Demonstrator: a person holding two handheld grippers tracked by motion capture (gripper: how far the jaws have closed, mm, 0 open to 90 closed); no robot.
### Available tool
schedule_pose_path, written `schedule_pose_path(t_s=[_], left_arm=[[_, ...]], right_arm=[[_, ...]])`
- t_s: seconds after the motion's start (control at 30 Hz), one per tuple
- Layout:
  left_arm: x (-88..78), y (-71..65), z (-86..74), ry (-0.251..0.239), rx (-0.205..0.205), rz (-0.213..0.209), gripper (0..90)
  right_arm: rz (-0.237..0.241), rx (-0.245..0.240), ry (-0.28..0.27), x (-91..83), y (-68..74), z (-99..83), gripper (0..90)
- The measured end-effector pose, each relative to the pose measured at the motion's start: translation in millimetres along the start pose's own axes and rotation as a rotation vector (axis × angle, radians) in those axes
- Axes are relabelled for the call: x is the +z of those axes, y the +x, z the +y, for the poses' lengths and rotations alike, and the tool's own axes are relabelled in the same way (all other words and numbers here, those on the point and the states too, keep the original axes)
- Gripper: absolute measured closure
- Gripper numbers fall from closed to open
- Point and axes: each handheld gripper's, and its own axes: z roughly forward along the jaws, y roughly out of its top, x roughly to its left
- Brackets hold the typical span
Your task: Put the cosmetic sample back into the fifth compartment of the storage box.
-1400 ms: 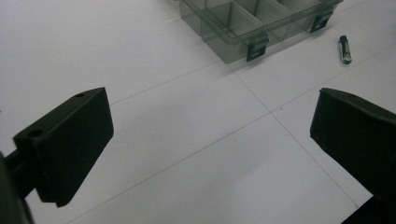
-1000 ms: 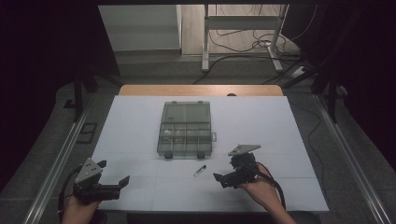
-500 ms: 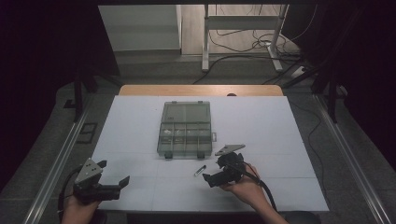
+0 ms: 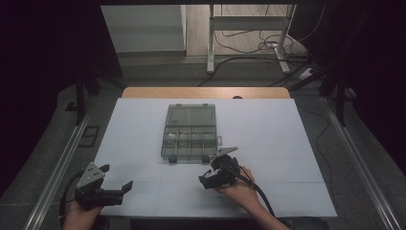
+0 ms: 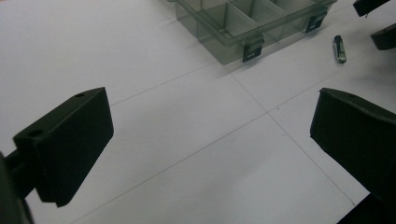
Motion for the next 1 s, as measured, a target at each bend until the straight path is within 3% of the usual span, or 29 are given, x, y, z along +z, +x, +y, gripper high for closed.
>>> schedule_pose_path(t_s=[0.57,0.73,0.83,1.0], left_arm=[[0.0,0.3,-0.1,-0.001,0.001,-0.004,0.0],[0.1,0.1,0.0,0.000,0.002,-0.006,0.0],[0.2,0.0,0.0,0.001,0.003,-0.005,0.1],[0.2,-0.1,0.0,0.001,0.004,-0.005,0.0]], right_arm=[[-0.041,-0.031,0.021,26.1,10.9,3.0,22.3],[-0.091,-0.072,0.032,28.2,14.7,0.5,30.6],[-0.086,-0.083,0.030,27.2,15.3,0.9,39.3],[-0.087,-0.086,0.036,26.9,15.7,1.4,40.1]])
